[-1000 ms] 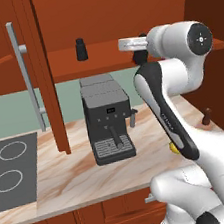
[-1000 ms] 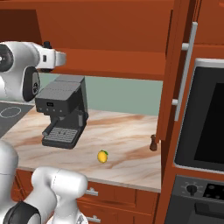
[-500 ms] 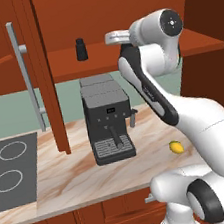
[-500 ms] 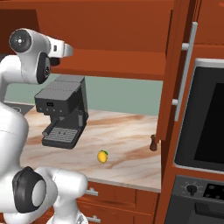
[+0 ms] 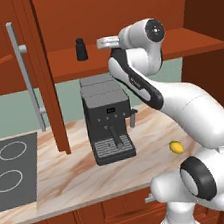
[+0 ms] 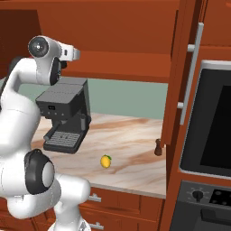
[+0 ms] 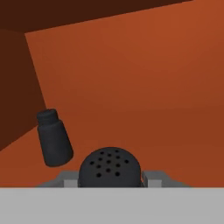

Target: There are various items on the counter. Only move the condiments/shakers into the cabinet.

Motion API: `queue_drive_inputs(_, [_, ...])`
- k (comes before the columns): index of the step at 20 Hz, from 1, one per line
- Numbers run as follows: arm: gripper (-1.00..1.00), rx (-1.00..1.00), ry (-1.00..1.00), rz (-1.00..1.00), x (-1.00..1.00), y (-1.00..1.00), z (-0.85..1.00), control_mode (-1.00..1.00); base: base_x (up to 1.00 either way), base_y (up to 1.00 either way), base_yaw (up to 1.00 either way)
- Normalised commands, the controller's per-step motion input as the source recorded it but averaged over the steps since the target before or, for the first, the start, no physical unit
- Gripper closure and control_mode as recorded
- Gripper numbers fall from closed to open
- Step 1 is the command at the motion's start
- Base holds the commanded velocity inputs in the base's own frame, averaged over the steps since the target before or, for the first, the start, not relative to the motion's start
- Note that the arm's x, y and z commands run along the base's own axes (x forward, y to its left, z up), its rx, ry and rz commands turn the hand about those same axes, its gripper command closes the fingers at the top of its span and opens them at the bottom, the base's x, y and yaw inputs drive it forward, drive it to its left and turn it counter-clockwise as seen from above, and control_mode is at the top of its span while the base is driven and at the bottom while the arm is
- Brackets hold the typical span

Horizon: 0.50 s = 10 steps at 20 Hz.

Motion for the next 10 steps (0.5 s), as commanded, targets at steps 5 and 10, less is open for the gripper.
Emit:
queue_drive_inputs(5, [1.00,0.00,0.00,0.00,0.55,0.36,0.00,-1.00,0.00,0.00,0.00])
queue_drive_inputs(10, [1.00,0.00,0.00,0.00,0.46,0.20,0.00,-1.00,0.00,0.00,0.00])
